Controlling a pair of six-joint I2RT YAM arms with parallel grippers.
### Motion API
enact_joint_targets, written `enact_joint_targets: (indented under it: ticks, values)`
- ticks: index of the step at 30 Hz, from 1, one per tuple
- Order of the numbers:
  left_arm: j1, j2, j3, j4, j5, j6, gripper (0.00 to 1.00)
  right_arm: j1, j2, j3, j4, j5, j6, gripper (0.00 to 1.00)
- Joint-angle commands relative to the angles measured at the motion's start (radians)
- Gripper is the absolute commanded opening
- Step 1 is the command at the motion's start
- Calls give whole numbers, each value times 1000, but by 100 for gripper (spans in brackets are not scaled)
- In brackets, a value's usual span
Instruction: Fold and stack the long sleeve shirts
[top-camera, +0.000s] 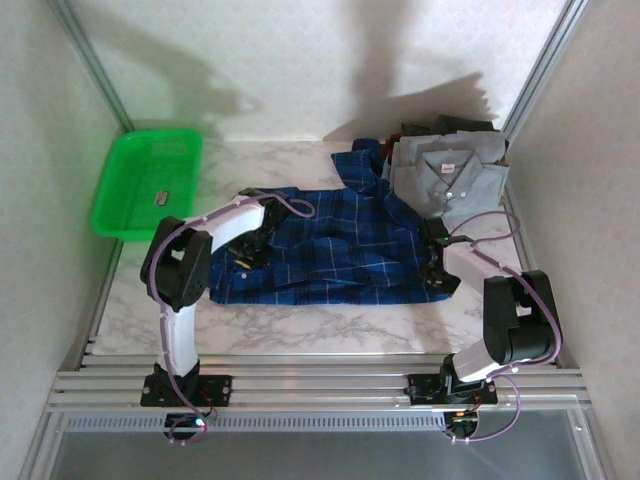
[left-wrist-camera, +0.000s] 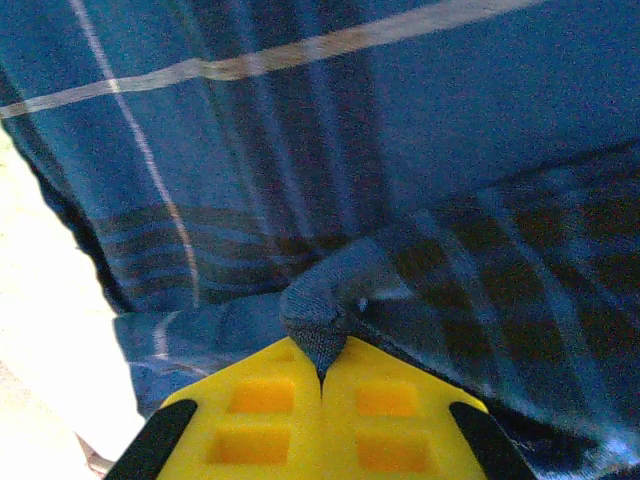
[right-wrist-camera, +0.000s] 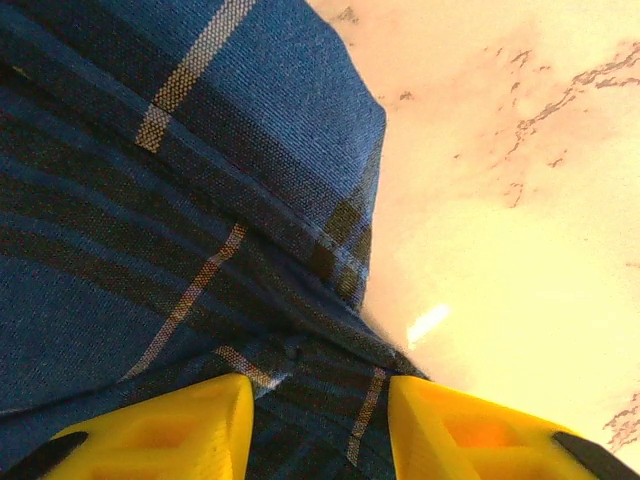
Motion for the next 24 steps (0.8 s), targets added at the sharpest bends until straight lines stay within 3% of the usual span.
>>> enact_joint_targets:
  ticks: [1,5,8,10,12,14,17,20,24]
  values:
    - [30,-40,0,-12,-32,35,0,-7,14,-6,-50,52,16,40]
    - [29,-61,-4,-9,-53,31,0,-8,27,6,-58,52,-1,41]
    - [45,-63,-14,1,-73,40,18,-6,35,13,-57,47,-15,41]
    - [45,-57,-3,-9,-173,16,38,-7,39,18,-60,42,-25,42]
    - [47,-46,71,-61,-304,-56,50,-7,37,20,-63,39,-34,42]
    - [45,-50,179,-136,-320,-144,60,-6,28,20,-59,31,-37,43]
    - [42,-150,232,-140,-163,-284,73,-8,9,23,-54,9,-33,46]
    - [46,-353,27,-26,1,-460,81,-7,-14,26,-41,-27,-42,49]
    - [46,-600,-279,185,225,-675,80,-5,-19,37,-38,-52,-65,51]
